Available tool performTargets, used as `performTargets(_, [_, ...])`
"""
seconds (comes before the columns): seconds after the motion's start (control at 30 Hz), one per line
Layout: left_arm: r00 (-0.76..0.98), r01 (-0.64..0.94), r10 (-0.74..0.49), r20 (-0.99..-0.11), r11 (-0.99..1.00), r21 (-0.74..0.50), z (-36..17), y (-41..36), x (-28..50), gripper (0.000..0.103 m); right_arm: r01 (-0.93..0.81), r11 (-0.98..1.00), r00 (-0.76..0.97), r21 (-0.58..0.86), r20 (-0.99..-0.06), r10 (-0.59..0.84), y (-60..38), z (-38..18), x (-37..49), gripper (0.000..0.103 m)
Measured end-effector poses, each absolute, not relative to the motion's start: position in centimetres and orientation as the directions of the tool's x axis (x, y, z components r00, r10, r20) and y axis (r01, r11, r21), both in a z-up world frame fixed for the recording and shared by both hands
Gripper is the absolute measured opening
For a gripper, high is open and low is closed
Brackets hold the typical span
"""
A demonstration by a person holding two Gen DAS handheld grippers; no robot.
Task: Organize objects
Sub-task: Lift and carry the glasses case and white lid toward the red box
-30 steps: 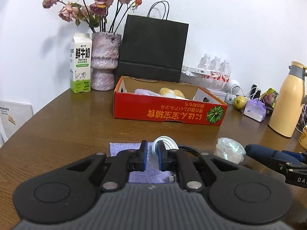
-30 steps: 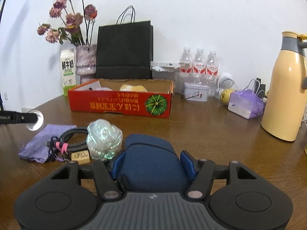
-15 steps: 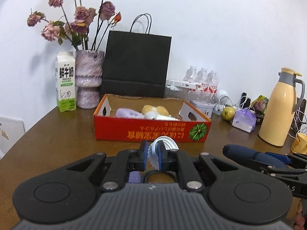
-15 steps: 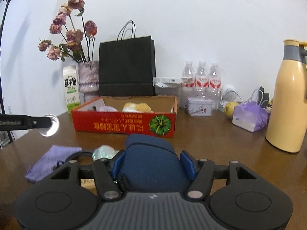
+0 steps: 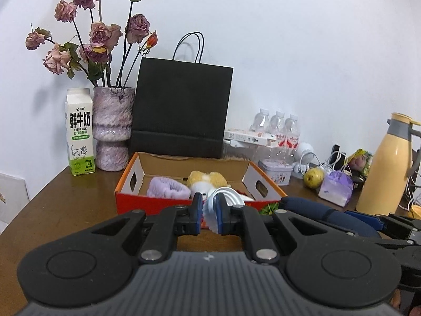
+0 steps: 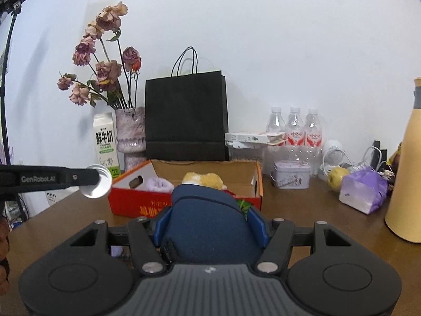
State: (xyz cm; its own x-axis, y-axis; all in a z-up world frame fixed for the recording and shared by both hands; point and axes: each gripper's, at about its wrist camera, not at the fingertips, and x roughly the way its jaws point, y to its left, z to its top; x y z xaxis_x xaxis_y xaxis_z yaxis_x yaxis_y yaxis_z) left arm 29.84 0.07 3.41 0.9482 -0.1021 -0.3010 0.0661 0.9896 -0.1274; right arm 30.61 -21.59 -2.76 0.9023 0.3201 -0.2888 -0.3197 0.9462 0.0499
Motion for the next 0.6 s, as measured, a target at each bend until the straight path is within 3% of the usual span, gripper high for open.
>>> performTargets(0.6, [0.963,-0.018,-0.045,-0.267,0.973,-0.231,5.3,2.0,36.8,0.011,-0.34,0.939,0.908,0.057,-0.242,0.343,-18.0,-0.7,37.2,0.06])
